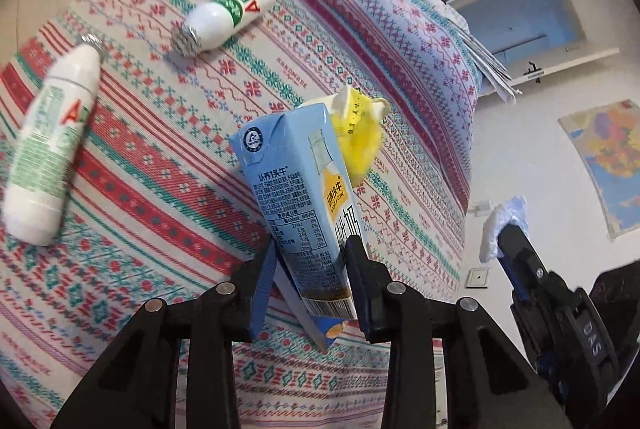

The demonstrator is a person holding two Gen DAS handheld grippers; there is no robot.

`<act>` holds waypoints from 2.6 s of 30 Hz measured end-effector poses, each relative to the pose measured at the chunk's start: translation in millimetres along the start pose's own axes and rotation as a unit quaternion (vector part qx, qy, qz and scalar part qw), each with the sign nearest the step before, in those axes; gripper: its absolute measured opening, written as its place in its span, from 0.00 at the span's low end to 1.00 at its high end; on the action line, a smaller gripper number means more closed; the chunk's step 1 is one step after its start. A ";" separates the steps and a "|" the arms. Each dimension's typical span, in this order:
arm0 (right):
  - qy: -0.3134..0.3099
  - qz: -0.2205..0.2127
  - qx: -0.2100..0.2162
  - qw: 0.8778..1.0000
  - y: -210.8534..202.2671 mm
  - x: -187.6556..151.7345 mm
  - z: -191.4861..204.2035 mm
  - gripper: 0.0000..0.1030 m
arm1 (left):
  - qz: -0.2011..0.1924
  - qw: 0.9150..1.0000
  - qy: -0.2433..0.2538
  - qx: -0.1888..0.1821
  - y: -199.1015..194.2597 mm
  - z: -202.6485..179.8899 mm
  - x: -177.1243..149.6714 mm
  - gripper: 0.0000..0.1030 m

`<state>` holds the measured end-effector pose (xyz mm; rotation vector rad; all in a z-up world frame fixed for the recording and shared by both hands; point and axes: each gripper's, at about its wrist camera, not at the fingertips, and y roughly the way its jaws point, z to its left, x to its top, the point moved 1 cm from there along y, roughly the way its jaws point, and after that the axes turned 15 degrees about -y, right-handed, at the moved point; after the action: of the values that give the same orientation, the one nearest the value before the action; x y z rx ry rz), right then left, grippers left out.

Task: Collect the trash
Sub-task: 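Carry the milk carton and tissue to the wastebasket and release both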

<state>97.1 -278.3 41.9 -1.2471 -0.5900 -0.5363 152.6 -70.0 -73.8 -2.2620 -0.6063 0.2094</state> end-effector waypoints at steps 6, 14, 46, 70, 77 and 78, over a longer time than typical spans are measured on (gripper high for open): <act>0.001 -0.003 0.005 1.000 -2.2 -1.2 -2.5 0.11 | -0.006 1.000 0.024 0.004 -19.1 0.0 3.9 0.34; -0.008 0.004 0.011 1.000 3.6 -3.4 8.5 0.11 | -0.026 0.999 0.038 0.000 -47.6 8.9 18.5 0.33; -0.100 0.057 0.048 0.992 69.9 -29.9 114.4 0.11 | -0.159 0.985 -0.024 0.057 -225.6 177.8 138.9 0.33; -0.173 0.088 0.163 0.967 149.6 -78.1 294.1 0.11 | -0.190 0.975 -0.047 0.106 -257.9 241.6 159.6 0.33; -0.148 0.100 0.161 0.971 202.0 -74.8 339.9 0.14 | -0.190 0.973 -0.040 0.127 -252.7 242.1 162.6 0.33; -0.148 0.101 0.153 0.972 207.3 -73.2 343.0 0.14 | -0.186 0.973 -0.039 0.129 -250.6 242.5 163.0 0.33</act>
<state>140.5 107.3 -82.1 -1.0824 -0.7551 -0.0800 125.1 313.4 -53.8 -1.8591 -0.9711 0.1785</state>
